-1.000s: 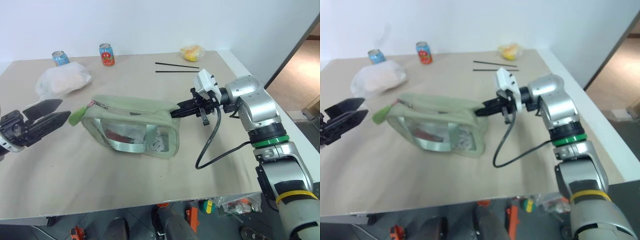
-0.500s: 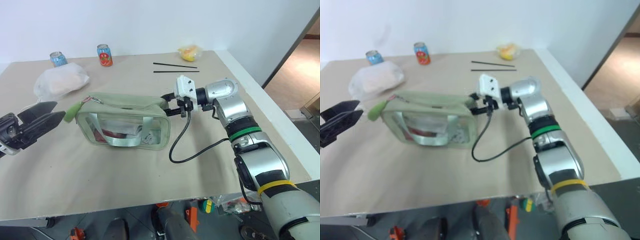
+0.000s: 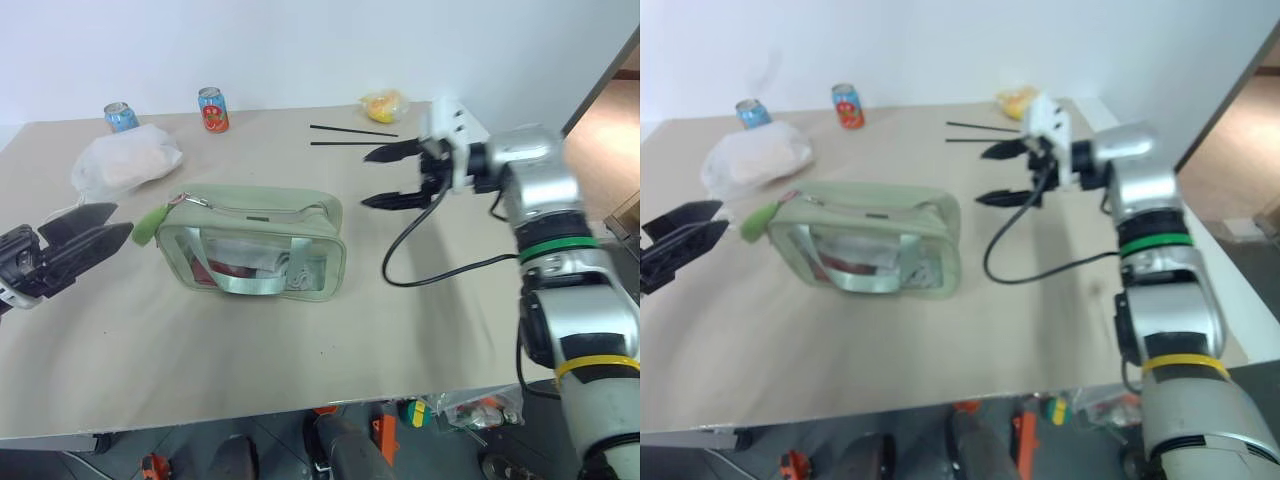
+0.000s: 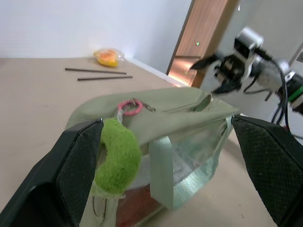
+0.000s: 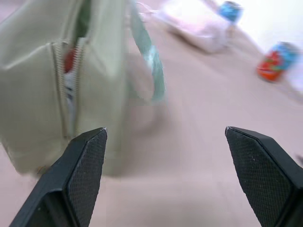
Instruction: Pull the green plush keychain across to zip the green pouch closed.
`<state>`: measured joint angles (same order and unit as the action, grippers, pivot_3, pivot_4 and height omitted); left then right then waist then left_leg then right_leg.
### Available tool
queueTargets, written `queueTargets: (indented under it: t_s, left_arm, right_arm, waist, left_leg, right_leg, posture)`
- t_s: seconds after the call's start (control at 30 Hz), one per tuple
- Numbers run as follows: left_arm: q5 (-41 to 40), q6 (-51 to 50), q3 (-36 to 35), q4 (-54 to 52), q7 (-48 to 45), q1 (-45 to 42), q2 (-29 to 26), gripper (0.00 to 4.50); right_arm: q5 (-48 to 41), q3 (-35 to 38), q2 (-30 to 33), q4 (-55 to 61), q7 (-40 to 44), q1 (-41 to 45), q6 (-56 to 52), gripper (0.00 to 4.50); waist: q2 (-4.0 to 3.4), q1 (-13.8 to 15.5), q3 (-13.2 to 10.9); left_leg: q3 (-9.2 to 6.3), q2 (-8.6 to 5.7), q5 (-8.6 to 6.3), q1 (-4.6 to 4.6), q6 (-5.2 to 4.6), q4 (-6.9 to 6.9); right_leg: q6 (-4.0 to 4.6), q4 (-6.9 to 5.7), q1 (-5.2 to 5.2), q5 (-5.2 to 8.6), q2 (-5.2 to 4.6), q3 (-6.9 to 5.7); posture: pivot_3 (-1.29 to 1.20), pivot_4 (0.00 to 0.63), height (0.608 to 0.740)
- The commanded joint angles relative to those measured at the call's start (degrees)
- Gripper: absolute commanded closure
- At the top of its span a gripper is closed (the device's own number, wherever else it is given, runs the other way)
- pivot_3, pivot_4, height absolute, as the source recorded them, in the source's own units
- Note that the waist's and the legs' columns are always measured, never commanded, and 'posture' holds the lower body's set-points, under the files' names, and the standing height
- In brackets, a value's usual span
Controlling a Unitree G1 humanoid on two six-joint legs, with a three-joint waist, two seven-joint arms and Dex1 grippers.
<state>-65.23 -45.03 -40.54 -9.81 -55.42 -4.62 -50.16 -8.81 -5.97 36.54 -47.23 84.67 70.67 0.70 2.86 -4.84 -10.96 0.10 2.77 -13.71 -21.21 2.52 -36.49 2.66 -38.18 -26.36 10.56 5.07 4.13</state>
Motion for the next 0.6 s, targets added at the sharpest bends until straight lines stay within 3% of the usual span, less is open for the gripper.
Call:
queueTargets:
  t_s: [0.03,0.13,0.3,0.6]
  left_arm:
    - [0.32,0.15,-1.16,-2.64,-2.09,1.20,-1.95,0.00]
    - [1.20,0.48,0.74,-5.23,-3.63,1.84,-2.59,0.00]
    - [1.60,0.57,4.01,-7.24,-4.21,-0.55,-2.98,0.00]
    - [1.66,0.49,6.62,-6.97,-4.85,-3.87,-3.44,0.00]
  right_arm:
    - [-5.97,2.82,1.74,10.42,4.16,-1.99,-8.21,0.37]
    - [-12.55,2.86,3.68,27.25,6.64,-10.53,-18.08,0.37]
    - [-12.47,-0.69,3.31,44.63,-0.14,-21.59,-22.44,0.37]
    - [-10.06,-2.74,-1.25,47.35,-8.83,-23.90,-21.40,0.37]
  waist:
    - [0.00,-0.26,0.00]
    - [0.00,-0.23,0.00]
    - [-0.03,-0.10,-0.02]
    - [-0.02,-0.33,-0.02]
  left_leg:
    - [0.00,0.02,0.00,0.02,0.00,0.01]
    - [-0.05,0.07,0.00,0.04,0.00,0.07]
    - [-0.14,0.08,-0.01,0.04,0.03,0.05]
    - [-0.11,0.07,0.02,0.05,0.06,-0.02]
  right_leg:
    - [0.00,-0.01,0.00,0.00,0.02,0.00]
    - [0.07,-0.04,0.00,0.04,0.07,-0.03]
    - [0.13,-0.05,0.00,0.08,0.08,-0.14]
    - [-0.01,-0.05,0.01,-0.01,0.12,-0.09]
  posture:
    - [0.00,0.150,0.740]
    - [0.00,0.150,0.740]
    - [0.00,0.150,0.740]
    - [0.00,0.150,0.740]
